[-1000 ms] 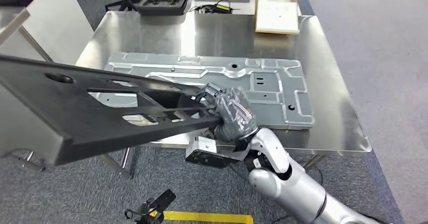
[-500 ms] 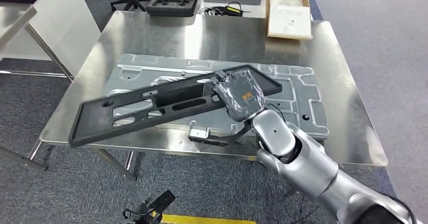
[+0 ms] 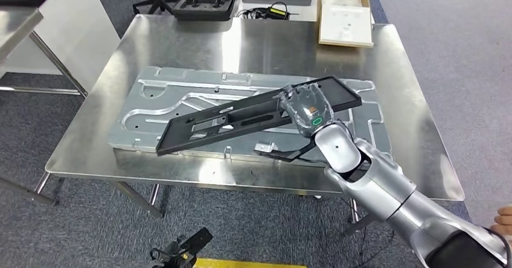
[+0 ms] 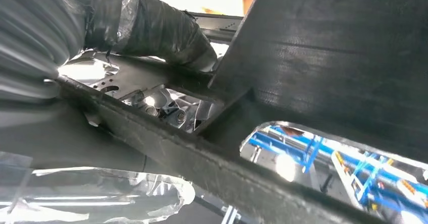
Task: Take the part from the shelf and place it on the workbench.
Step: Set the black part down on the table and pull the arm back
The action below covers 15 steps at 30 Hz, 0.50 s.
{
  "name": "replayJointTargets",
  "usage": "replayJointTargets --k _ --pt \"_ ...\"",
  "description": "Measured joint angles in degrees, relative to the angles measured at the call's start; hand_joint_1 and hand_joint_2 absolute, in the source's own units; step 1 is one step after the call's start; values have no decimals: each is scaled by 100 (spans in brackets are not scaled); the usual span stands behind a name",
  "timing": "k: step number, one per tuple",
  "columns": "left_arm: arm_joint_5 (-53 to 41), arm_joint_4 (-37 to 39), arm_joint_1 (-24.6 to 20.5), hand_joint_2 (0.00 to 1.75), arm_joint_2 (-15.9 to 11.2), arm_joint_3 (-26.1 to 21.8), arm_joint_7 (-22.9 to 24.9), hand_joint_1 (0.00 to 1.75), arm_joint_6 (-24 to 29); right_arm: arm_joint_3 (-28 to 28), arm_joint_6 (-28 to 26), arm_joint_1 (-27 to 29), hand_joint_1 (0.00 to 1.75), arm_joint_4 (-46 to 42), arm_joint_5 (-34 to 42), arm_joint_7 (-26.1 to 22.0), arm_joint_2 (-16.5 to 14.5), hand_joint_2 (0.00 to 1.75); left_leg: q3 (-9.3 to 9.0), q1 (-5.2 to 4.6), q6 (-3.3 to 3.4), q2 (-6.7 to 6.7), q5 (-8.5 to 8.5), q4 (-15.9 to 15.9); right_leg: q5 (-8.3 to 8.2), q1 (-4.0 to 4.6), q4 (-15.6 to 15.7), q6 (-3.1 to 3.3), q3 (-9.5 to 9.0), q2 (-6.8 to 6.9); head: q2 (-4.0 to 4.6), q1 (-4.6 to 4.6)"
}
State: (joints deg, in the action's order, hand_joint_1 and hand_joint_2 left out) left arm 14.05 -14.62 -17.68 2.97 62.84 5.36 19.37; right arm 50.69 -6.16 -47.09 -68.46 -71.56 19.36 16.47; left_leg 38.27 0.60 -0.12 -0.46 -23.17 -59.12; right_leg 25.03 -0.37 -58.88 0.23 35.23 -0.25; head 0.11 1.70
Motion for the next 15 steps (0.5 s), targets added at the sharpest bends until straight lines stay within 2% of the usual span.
replayJointTargets --k 2,4,5,7,8,9,10,11,13,14,15 --pt "-36 0 0 175 0 -8 -2 0 -31 8 20 -29 175 154 -59 16 57 175 -18 -12 73 -10 -18 26 5 5 14 -55 -6 2 0 -5" --pt "-64 0 0 175 0 -9 -4 0 -51 18 39 -44 175 274 -100 32 116 175 -54 2 140 -12 -3 79 86 -11 -43 -115 14 6 0 -7" --pt "-75 0 -8 175 0 -10 -7 0 -56 23 47 -57 175 331 -117 42 142 175 -73 12 171 -10 6 108 196 -17 -208 -139 92 6 0 -11" --pt "-88 0 -22 175 3 -11 -14 0 -62 36 53 -75 175 452 -137 65 184 175 -92 13 210 -5 4 128 513 -27 -870 -164 417 6 0 -19" --pt "-97 0 -24 175 5 -12 -20 0 -63 44 54 -76 131 509 -138 75 199 131 -93 10 222 -4 -2 124 638 -27 -1244 -172 614 6 0 -20" --pt "-108 0 -21 175 7 -12 -30 0 -61 53 54 -70 87 564 -138 83 221 87 -94 7 231 -4 -9 118 679 -29 -1491 -176 753 6 0 -20" --pt "-121 0 -19 175 9 -12 -47 0 -54 66 51 -63 44 616 -138 87 245 44 -97 6 237 -9 -18 110 613 -29 -1532 -175 798 6 0 -20" --pt "-138 0 -17 175 9 -13 -69 0 -45 77 48 -59 0 662 -138 89 272 0 -101 6 237 -18 -30 96 445 -30 -1344 -169 731 6 0 -21" --pt "-179 0 -22 175 10 -16 -121 0 -18 92 37 -66 0 723 -138 90 308 0 -109 -3 208 -35 -66 59 66 -26 -600 -145 389 7 0 -21" --pt "-198 0 -29 131 10 -20 -138 0 1 94 28 -73 0 739 -138 90 317 0 -105 -14 186 -40 -83 38 -40 -16 -291 -129 241 3 0 -18" --pt "-220 0 -37 87 11 -29 -148 0 27 95 19 -75 0 755 -138 89 321 0 -100 -23 160 -41 -91 27 -76 -6 -112 -113 154 0 0 -15"
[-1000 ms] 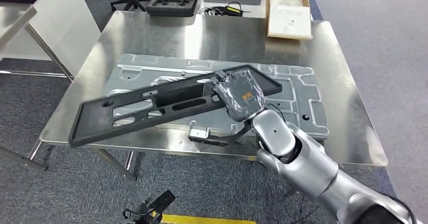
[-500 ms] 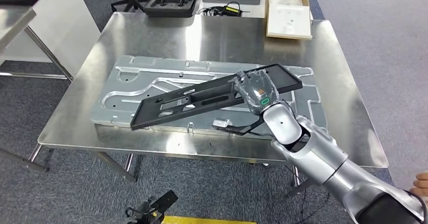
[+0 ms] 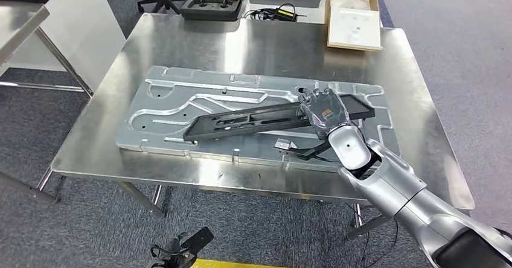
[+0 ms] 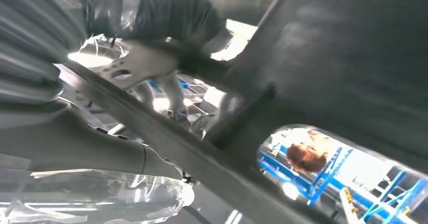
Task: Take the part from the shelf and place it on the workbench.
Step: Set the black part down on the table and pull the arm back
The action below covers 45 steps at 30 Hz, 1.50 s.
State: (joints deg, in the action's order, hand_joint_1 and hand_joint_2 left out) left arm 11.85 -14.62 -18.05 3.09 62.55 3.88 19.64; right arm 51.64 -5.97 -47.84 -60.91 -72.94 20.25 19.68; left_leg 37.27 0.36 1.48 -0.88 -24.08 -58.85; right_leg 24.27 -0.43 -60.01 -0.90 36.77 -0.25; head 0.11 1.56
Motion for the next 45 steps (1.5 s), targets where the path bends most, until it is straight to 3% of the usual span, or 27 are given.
replayJointTargets --k 2,5,8,10,11,13,15,18,20,21,23,25,26,27,29,30,32,34,36,39,40,41,42,45 --pt "-36 0 -12 0 2 -24 -2 0 65 1 -20 5 0 30 0 -1 6 0 5 -12 -49 -1 3 4 14 11 68 37 -27 -9 0 4" --pt "-97 0 -20 0 4 -70 19 0 173 1 -63 7 0 52 0 5 13 0 86 -5 -150 24 -145 -197 -5 -20 110 128 -74 -1 0 14" --pt "-131 0 -19 0 4 -95 49 0 210 1 -123 10 0 54 0 15 18 0 529 14 -206 46 -600 -1170 10 -16 111 194 -104 10 0 25" --pt "-139 0 -8 0 4 -109 54 0 208 1 -141 27 0 54 0 13 16 0 742 17 -204 47 -673 -1569 23 -5 99 211 -109 5 0 27" --pt "-140 0 -6 0 4 -114 54 0 207 1 -142 32 0 54 0 13 16 0 694 17 -188 47 -554 -1448 30 0 95 214 -116 0 0 27" --pt "-141 0 -10 0 4 -121 54 0 208 1 -144 34 0 52 0 13 16 0 350 7 -126 46 -184 -722 47 9 91 209 -139 -13 0 27" --pt "-144 0 -23 0 4 -128 52 0 208 1 -152 27 0 50 0 13 16 0 36 -19 -70 44 -1 -114 61 25 91 180 -147 -24 0 23" --pt "-147 0 -25 0 2 -152 54 0 199 3 -182 25 0 49 -3 13 17 0 -58 -45 -26 41 23 50 46 21 111 98 -148 -30 0 21" --pt "-147 0 -25 0 2 -185 66 0 178 3 -224 26 0 37 -7 17 20 0 -91 -16 25 53 85 125 147 15 32 40 -119 -28 0 13" --pt "-149 0 -28 0 2 -199 73 0 163 3 -260 25 0 17 -8 24 22 0 -104 2 48 60 111 165 291 12 -143 16 -54 -26 0 5" --pt "-151 0 -24 0 3 -213 82 0 131 3 -351 41 0 -45 -2 45 23 0 -96 9 67 67 131 179 677 -16 -803 -34 197 -20 0 -6" --pt "-153 0 -4 0 4 -219 80 0 98 3 -436 81 0 -119 2 71 24 0 -74 19 68 67 135 162 867 -55 -1353 -86 401 -19 0 -6" --pt "-155 0 5 0 4 -223 78 0 80 3 -470 99 0 -164 2 79 24 0 -58 30 64 66 137 141 808 -81 -1351 -115 376 -16 0 -7" --pt "-159 0 11 0 4 -227 75 0 63 3 -504 109 0 -222 4 84 24 0 -38 46 53 65 136 108 657 -110 -1127 -144 244 -11 0 -7" --pt "-183 0 9 0 2 -243 74 0 25 2 -598 109 0 -363 48 84 20 0 23 70 -2 58 126 16 381 -145 -414 -200 -128 -9 0 -12" --pt "-203 -1 6 0 2 -252 77 0 2 1 -659 108 0 -442 111 78 15 0 59 70 -42 52 127 -30 312 -145 -167 -193 -249 -16 0 -15" --pt "-251 -3 3 0 2 -267 85 0 -54 -2 -776 138 0 -611 346 35 -9 0 113 49 -131 40 165 -59 294 -119 -58 -130 -280 -35 0 -17" --pt "-293 -4 12 0 3 -278 96 0 -117 -13 -840 197 0 -806 694 -35 -38 0 145 55 -206 40 193 -54 221 -117 -61 -18 -231 -34 0 -14" --pt "-332 -4 22 0 3 -298 103 0 -164 -38 -855 243 0 -1005 1071 -109 -76 0 249 74 -258 50 -44 -271 133 -119 -46 99 -163 -26 0 -6" --pt "-390 -4 24 0 4 -327 97 0 -205 -134 -860 324 0 -1291 1658 -240 -140 0 568 76 -287 58 -795 -1328 0 -82 -47 189 -5 -21 0 15" --pt "-405 -4 26 0 4 -336 92 0 -215 -172 -862 357 0 -1361 1829 -282 -153 0 606 73 -281 58 -940 -1602 -48 -59 -50 197 58 -20 0 15" --pt "-419 -4 28 0 5 -345 88 0 -225 -207 -863 386 0 -1420 1971 -314 -162 0 544 69 -262 58 -989 -1680 -97 -35 -52 201 123 -18 0 14" --pt "-434 -4 30 0 7 -354 82 0 -236 -239 -865 406 0 -1474 2071 -342 -164 0 363 59 -228 57 -948 -1521 -148 -14 -53 203 187 -18 0 14" --pt "-469 -9 3 0 9 -373 68 0 -257 -373 -870 429 0 -1660 2220 -396 -170 0 -495 -20 -69 59 -727 -351 -302 21 -44 181 319 -22 0 8"
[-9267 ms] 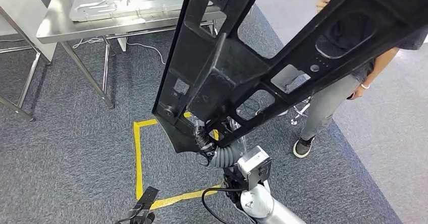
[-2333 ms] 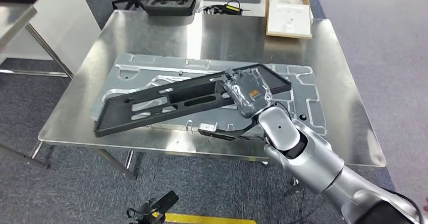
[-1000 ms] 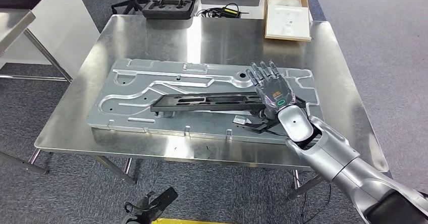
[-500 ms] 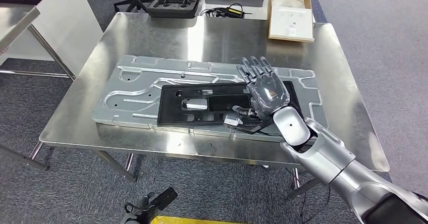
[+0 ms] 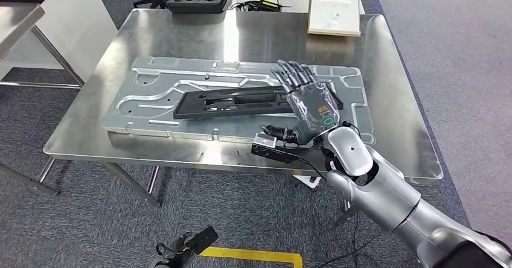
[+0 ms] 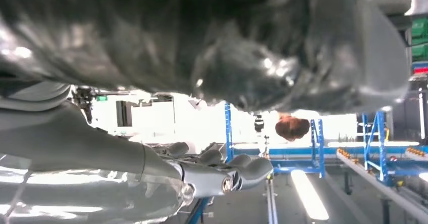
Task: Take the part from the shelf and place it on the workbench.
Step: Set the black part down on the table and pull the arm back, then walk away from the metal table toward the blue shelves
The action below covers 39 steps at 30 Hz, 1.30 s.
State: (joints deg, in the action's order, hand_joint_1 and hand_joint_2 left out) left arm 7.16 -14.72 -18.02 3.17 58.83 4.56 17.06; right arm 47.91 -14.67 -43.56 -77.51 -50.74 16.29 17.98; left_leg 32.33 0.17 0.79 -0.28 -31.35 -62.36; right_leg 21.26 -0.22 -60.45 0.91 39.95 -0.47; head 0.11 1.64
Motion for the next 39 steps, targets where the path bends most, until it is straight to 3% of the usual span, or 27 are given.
replayJointTargets --k 2,4,5,7,9,10,11,12,13,15,16,17,19,21,23,24,25,26,28,29,30,32,33,35,36,37,39 --pt "-26 -8 -26 0 5 -18 -5 0 -16 -99 -10 11 0 -113 114 -31 -6 0 -180 -59 62 2 74 332 -99 -11 39 -59 20 10 0 -3" --pt "-60 -15 -22 0 14 -30 -8 0 -42 -165 -22 47 0 -201 269 -75 -14 0 -148 -64 105 8 218 373 -193 -24 98 -124 32 17 0 -2" --pt "-75 -17 -13 0 15 -31 -7 0 -51 -190 -33 75 0 -243 342 -101 -17 0 -123 -49 131 19 306 420 -154 -21 94 -154 53 14 0 -5" --pt "-112 -17 -4 0 21 -33 -5 0 -73 -238 -64 125 0 -328 473 -148 -19 0 -19 -11 192 44 507 508 273 -22 -213 -197 161 12 0 -22" --pt "-146 -20 0 0 32 -34 -5 0 -99 -270 -115 169 0 -428 595 -199 -25 0 159 -15 221 50 659 518 865 -40 -895 -233 291 18 0 -36" --pt "-164 -21 4 0 40 -35 -5 0 -115 -283 -156 201 0 -487 668 -236 -34 0 251 -13 216 52 722 508 1016 -52 -1209 -255 313 19 0 -37" --pt "-186 -21 7 0 46 -35 -5 0 -130 -294 -210 240 0 -544 751 -283 -50 0 346 -7 204 54 781 493 1031 -66 -1382 -278 262 20 0 -37" --pt "-208 -21 8 0 50 -37 -5 0 -145 -303 -274 281 0 -601 843 -340 -71 0 443 3 186 55 835 468 945 -85 -1373 -303 127 22 0 -37" --pt "-226 -21 8 0 54 -40 -5 0 -157 -315 -350 322 0 -659 943 -405 -100 0 542 16 161 56 885 428 811 -109 -1159 -329 -111 24 0 -38" --pt "-261 -22 7 0 60 -55 -5 0 -173 -351 -531 397 0 -771 1135 -560 -177 0 721 29 92 52 963 320 769 -134 -437 -357 -656 23 0 -42" --pt "-277 -23 9 0 64 -66 -6 0 -178 -374 -646 445 0 -822 1226 -644 -221 0 775 26 53 49 998 280 809 -126 -165 -338 -837 16 0 -38" --pt "-293 -26 10 0 68 -81 -8 0 -184 -396 -788 502 0 -862 1317 -738 -270 0 804 20 16 45 1039 257 872 -110 -22 -300 -913 6 0 -35" --pt "-322 -32 15 0 74 -116 -11 0 -195 -440 -1140 670 0 -908 1508 -945 -388 0 819 27 -55 34 1133 273 810 -90 0 -191 -875 -5 0 -31" --pt "-340 -34 20 0 77 -143 -12 0 -203 -487 -1461 833 0 -924 1660 -1118 -516 0 895 57 -118 23 974 161 692 -96 20 -78 -783 15 0 -32" --pt "-343 -36 23 0 80 -157 -13 0 -206 -533 -1614 930 0 -935 1720 -1203 -615 0 1056 74 -169 21 409 -342 543 -96 28 7 -632 31 0 -20" --pt "-343 -36 23 0 82 -164 -14 0 -207 -551 -1639 968 0 -939 1733 -1227 -656 0 1137 75 -188 22 113 -715 464 -90 28 26 -525 30 0 -16" --pt "-343 -37 22 0 83 -171 -14 0 -207 -570 -1651 1007 0 -941 1742 -1248 -688 0 1184 76 -198 23 -70 -1064 383 -81 26 32 -417 30 0 -14" --pt "-344 -37 22 0 85 -179 -15 0 -207 -587 -1661 1049 0 -942 1770 -1266 -718 0 1166 76 -198 23 -97 -1313 297 -71 25 33 -301 30 0 -16" --pt "-348 -39 22 0 95 -203 -19 0 -206 -630 -1709 1121 0 -942 1916 -1317 -770 0 890 71 -159 21 153 -1315 126 -50 23 22 -74 29 0 -15" --pt "-352 -42 19 0 100 -220 -24 0 -203 -663 -1749 1158 0 -941 2046 -1358 -801 0 609 62 -118 18 256 -1059 42 -41 23 14 23 28 0 -15" --pt "-355 -46 12 0 103 -240 -31 0 -196 -706 -1787 1205 0 -939 2201 -1410 -831 0 250 41 -74 16 219 -652 -29 -27 23 -3 99 26 0 -13" --pt "-366 -60 -10 0 111 -291 -56 0 -168 -808 -1833 1340 0 -902 2517 -1542 -884 0 -298 -5 2 11 -6 122 -171 -19 52 -56 168 42 0 -19" --pt "-373 -66 -17 0 115 -318 -69 0 -154 -856 -1840 1424 0 -856 2651 -1613 -902 0 -410 -31 32 9 -77 347 -246 -24 94 -91 172 55 0 -9" --pt "-382 -75 -5 0 123 -385 -87 0 -134 -936 -1863 1637 0 -702 2854 -1739 -920 0 -363 -34 100 22 44 472 -359 -36 192 -160 172 61 0 9" --pt "-375 -75 8 0 123 -415 -87 0 -131 -976 -1893 1769 0 -605 2935 -1785 -925 0 -325 -22 146 33 134 513 -267 -37 168 -185 199 56 0 12" --pt "-363 -76 20 0 124 -446 -86 0 -129 -1027 -1945 1921 0 -482 3014 -1842 -926 0 -268 -6 193 44 238 554 -32 -34 18 -204 248 48 0 -1" --pt "-329 -76 43 0 125 -508 -85 0 -128 -1137 -2098 2221 0 -184 3208 -1992 -940 0 -108 0 253 47 411 582 628 -38 -605 -222 378 43 0 -27"
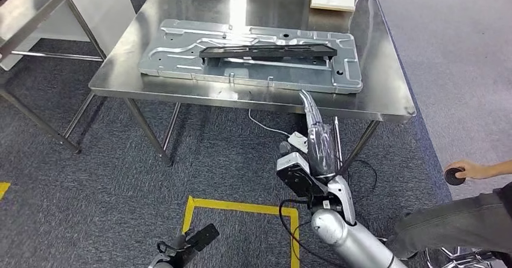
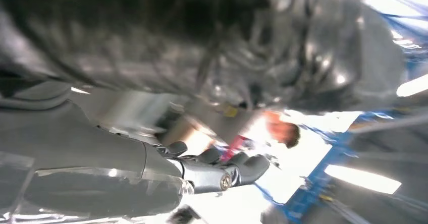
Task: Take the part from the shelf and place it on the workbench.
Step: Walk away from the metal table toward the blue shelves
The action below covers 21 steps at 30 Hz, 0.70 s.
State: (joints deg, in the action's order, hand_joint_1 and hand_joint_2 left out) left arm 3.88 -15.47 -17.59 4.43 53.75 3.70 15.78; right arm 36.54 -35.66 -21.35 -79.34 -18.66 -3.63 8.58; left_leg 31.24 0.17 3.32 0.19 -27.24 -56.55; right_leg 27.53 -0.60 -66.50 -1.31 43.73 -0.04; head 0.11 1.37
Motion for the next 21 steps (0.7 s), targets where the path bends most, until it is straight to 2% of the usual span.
replayJointTargets --k 1,2,3,4,5,6,7,8,9,11,12,13,14,16,17,18,19,20,21 --pt "16 0 16 0 1 -37 -2 0 2 -54 -92 137 0 184 130 -97 -19 0 94 -2 5 -1 73 -6 229 0 -371 -8 47 0 0 -11" --pt "30 0 38 0 1 -78 -4 0 7 -104 -182 262 0 395 287 -201 -52 0 189 -4 -2 -1 135 -18 292 -2 -658 -18 50 0 0 -16" --pt "42 0 60 0 0 -123 -9 0 11 -155 -261 382 0 640 457 -313 -90 0 292 -4 -13 2 195 -40 224 -6 -807 -27 -20 1 0 -18" --pt "45 0 76 0 1 -166 -13 0 15 -198 -313 483 0 877 623 -431 -132 0 396 -1 -29 4 246 -73 82 -14 -775 -37 -175 2 0 -20" --pt "46 0 86 0 1 -207 -18 0 18 -235 -340 561 0 1130 813 -562 -179 0 501 2 -52 7 292 -122 -45 -25 -560 -44 -433 5 0 -20" --pt "47 -1 89 0 2 -244 -20 0 17 -266 -344 605 0 1368 1021 -684 -226 0 599 -3 -79 9 326 -178 -56 -30 -203 -47 -751 7 0 -22" --pt "47 -1 88 0 3 -276 -21 0 16 -294 -326 624 0 1599 1264 -794 -277 0 673 -9 -110 14 356 -235 26 -26 186 -35 -1041 3 0 -16" --pt "47 -2 86 0 3 -306 -24 0 16 -321 -286 631 0 1849 1530 -884 -329 0 723 -16 -143 19 393 -276 134 -18 492 -18 -1250 0 0 -14" --pt "46 -2 86 0 3 -333 -28 0 17 -346 -219 638 0 2113 1837 -951 -375 0 751 -22 -176 24 434 -292 222 -3 674 7 -1350 -5 0 -11" --pt "44 -2 94 0 2 -375 -36 0 26 -392 -51 684 0 2650 2423 -1072 -440 0 784 -11 -246 20 495 -292 178 -1 739 87 -1319 8 0 -14" --pt "44 -2 100 0 2 -390 -38 0 30 -418 23 708 0 2902 2662 -1144 -465 0 828 -1 -281 16 423 -336 124 -6 744 138 -1275 20 0 -14" --pt "43 -2 107 0 1 -405 -38 0 33 -444 73 728 0 3124 2809 -1217 -489 0 896 11 -317 12 251 -470 64 -15 752 188 -1218 31 0 -11" --pt "43 -2 109 0 1 -419 -38 0 34 -465 107 737 0 3317 2897 -1283 -515 0 986 23 -349 11 -15 -714 2 -18 753 230 -1154 37 0 -9" --pt "43 -2 109 0 1 -449 -38 0 34 -498 144 742 0 3672 2976 -1336 -575 0 1158 36 -396 13 -530 -1412 -115 -6 750 266 -1004 30 0 1" --pt "44 -2 109 0 1 -464 -38 0 33 -510 164 743 0 3843 3014 -1310 -602 0 1186 38 -405 13 -637 -1704 -173 3 748 268 -929 28 0 1" --pt "45 -2 109 0 1 -477 -38 0 33 -524 199 744 0 4018 3073 -1251 -631 0 1139 39 -402 12 -609 -1847 -229 11 745 266 -855 27 0 1" --pt "46 -2 109 0 1 -487 -38 0 32 -538 247 748 0 4179 3138 -1170 -651 0 1006 36 -385 10 -485 -1805 -283 21 742 262 -781 27 0 1" --pt "47 -2 107 0 1 -495 -36 0 27 -550 302 751 0 4330 3192 -1071 -667 0 780 30 -350 7 -336 -1580 -337 32 740 257 -712 25 0 1" --pt "47 -2 98 0 0 -503 -30 0 20 -559 373 761 0 4468 3227 -948 -685 0 461 15 -296 -3 -258 -1195 -389 41 739 247 -654 23 0 0"
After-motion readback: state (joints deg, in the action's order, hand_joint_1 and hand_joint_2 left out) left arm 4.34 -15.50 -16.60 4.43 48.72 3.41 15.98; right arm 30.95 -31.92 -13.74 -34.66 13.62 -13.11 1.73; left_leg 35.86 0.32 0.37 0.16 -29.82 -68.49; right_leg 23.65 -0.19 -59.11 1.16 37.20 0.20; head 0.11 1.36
